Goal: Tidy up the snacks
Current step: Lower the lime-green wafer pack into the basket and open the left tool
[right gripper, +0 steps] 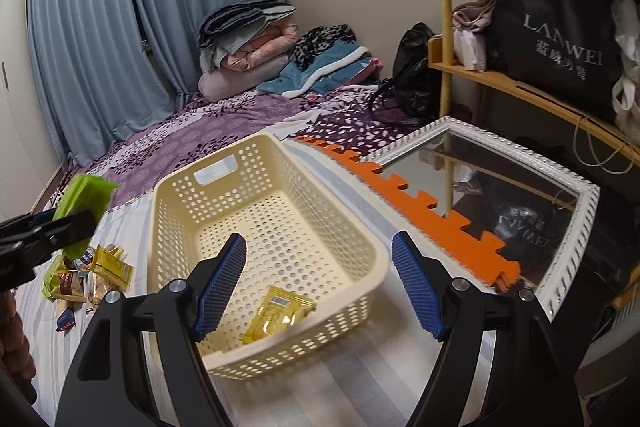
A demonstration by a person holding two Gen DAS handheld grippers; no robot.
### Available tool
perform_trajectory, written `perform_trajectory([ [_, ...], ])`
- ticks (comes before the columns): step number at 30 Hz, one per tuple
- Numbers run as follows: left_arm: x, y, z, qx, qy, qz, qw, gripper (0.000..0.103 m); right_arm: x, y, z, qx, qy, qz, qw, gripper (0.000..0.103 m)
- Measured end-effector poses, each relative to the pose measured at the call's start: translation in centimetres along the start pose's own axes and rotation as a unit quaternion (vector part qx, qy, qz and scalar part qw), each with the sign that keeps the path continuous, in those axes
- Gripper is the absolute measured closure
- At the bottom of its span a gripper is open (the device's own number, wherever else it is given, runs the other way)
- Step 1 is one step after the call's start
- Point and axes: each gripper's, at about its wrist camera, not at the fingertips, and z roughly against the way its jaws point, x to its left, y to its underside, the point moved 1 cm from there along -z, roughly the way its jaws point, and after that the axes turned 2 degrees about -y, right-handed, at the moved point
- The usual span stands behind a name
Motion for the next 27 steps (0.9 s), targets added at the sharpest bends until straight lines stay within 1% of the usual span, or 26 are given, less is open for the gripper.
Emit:
perform_trajectory([
  [2,-1.0,-0.7,-1.0,0.002,0.018,0.0,0.9998,0.043,-0.2,0.1,0.2,-0.002,0.008,0.003,1.0,0.024],
  [5,-2.4,-1.3,-2.6,0.008,0.04,-0.001,0.9992,0.043,-0.6,0.3,0.3,0.0,0.014,0.0,1.0,0.023],
  [6,-2.7,-1.3,-3.1,0.008,0.047,-0.002,0.9989,0.04,-0.6,0.4,0.3,0.001,0.015,-0.003,1.0,0.023],
  [7,-3.1,-1.6,-3.5,0.008,0.053,-0.003,0.9985,0.034,-0.7,0.4,0.3,0.002,0.016,-0.006,1.0,0.023],
  [8,-3.3,-1.7,-3.8,0.006,0.055,-0.002,0.9985,0.011,-0.8,0.5,0.2,0.003,0.017,-0.008,1.0,0.022],
  [9,-3.3,-1.8,-3.8,-0.001,0.051,0.001,0.9987,0.002,-0.8,0.4,0.2,0.003,0.018,-0.01,1.0,0.02],
  [10,-3.3,-2.0,-3.7,-0.01,0.049,0.003,0.9988,0.002,-0.8,0.4,0.2,0.002,0.019,-0.012,1.0,0.017],
  [12,-2.9,-2.0,-3.5,-0.012,0.041,0.002,0.9991,0.002,-0.8,0.4,0.3,0.0,0.017,-0.015,1.0,0.016],
  [17,-1.1,-2.3,-2.7,-0.015,-0.004,0.009,0.9998,0.002,-0.1,0.1,0.3,-0.005,0.002,-0.017,1.0,0.011],
  [21,0.3,-2.6,-1.4,-0.025,-0.036,0.014,0.9989,0.002,1.0,-0.1,0.7,-0.007,-0.014,-0.015,1.0,0.009],
  [23,0.8,-2.7,-0.6,-0.03,-0.053,0.013,0.9981,0.002,1.4,-0.2,0.9,-0.008,-0.017,-0.013,1.0,0.006],
  [27,1.7,-2.6,0.9,-0.039,-0.08,0.01,0.996,0.002,2.2,-0.4,1.1,-0.006,-0.023,-0.012,1.0,0.005],
])
